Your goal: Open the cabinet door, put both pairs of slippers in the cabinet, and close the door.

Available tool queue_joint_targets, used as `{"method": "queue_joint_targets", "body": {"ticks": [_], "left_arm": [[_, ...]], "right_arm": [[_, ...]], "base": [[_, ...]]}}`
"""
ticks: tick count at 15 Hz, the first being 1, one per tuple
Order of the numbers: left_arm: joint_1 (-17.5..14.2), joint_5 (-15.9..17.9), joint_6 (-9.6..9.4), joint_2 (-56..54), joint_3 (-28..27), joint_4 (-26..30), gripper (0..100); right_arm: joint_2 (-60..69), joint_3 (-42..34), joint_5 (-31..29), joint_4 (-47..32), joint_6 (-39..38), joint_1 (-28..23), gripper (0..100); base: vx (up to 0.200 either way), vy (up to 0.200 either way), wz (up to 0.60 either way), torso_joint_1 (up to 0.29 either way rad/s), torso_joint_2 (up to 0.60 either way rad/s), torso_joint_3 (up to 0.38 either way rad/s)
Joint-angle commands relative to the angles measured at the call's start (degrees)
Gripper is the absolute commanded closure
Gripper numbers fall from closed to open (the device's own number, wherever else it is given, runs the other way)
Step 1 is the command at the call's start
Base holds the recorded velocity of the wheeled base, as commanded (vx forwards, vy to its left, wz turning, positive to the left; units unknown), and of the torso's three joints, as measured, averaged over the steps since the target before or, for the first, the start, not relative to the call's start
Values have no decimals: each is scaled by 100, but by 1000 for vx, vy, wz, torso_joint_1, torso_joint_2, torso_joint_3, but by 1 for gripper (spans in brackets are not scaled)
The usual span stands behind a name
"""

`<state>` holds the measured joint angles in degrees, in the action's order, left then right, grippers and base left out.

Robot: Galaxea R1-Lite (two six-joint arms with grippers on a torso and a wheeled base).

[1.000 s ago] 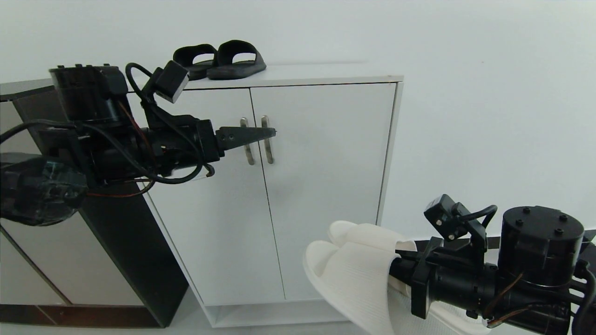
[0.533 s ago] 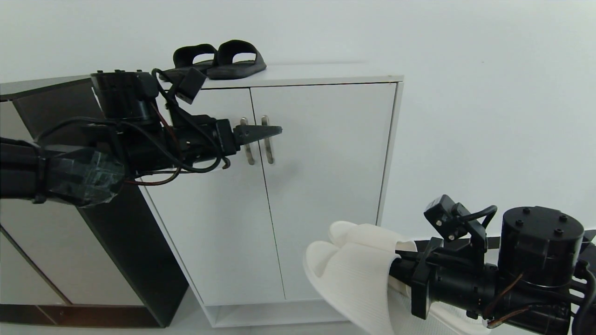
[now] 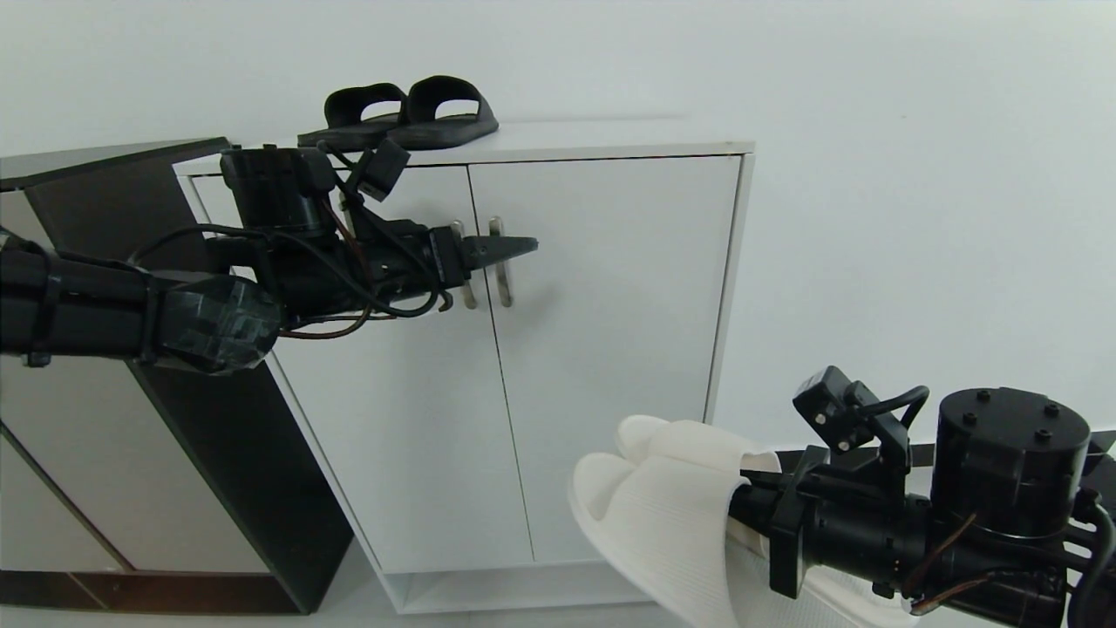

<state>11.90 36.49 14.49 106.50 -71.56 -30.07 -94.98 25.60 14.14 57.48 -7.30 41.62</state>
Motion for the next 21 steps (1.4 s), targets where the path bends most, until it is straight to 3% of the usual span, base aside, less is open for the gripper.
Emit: {"method": "queue_joint_targets", "body": {"ticks": [1, 2, 3, 10, 14, 17, 21], "left_arm": [[6, -36, 1, 178, -113, 10, 0], [6, -36, 1, 187, -139, 10, 0], [14, -36, 1, 205, -139, 10, 100], [67, -36, 1, 82, 28, 10, 100], [173, -36, -245, -490, 854, -7, 100], [348, -36, -263, -938, 1478, -315, 100], [366, -71, -263, -1078, 1742, -508, 100]], "right_arm": [[-12, -2, 1, 9, 1, 4, 100], [-12, -2, 1, 9, 1, 4, 100], [-12, -2, 1, 9, 1, 4, 100], [23, -38, 10, 27, 1, 4, 100], [76, -196, 212, 334, 10, 13, 100], [243, -424, 634, 448, 133, 13, 100], [252, -512, 730, 457, 405, 13, 100]], "base": [[0, 0, 0, 0, 0, 0], [0, 0, 0, 0, 0, 0], [0, 0, 0, 0, 0, 0], [0, 0, 0, 0, 0, 0], [0, 0, 0, 0, 0, 0], [0, 0, 0, 0, 0, 0], [0, 0, 0, 0, 0, 0]]}}
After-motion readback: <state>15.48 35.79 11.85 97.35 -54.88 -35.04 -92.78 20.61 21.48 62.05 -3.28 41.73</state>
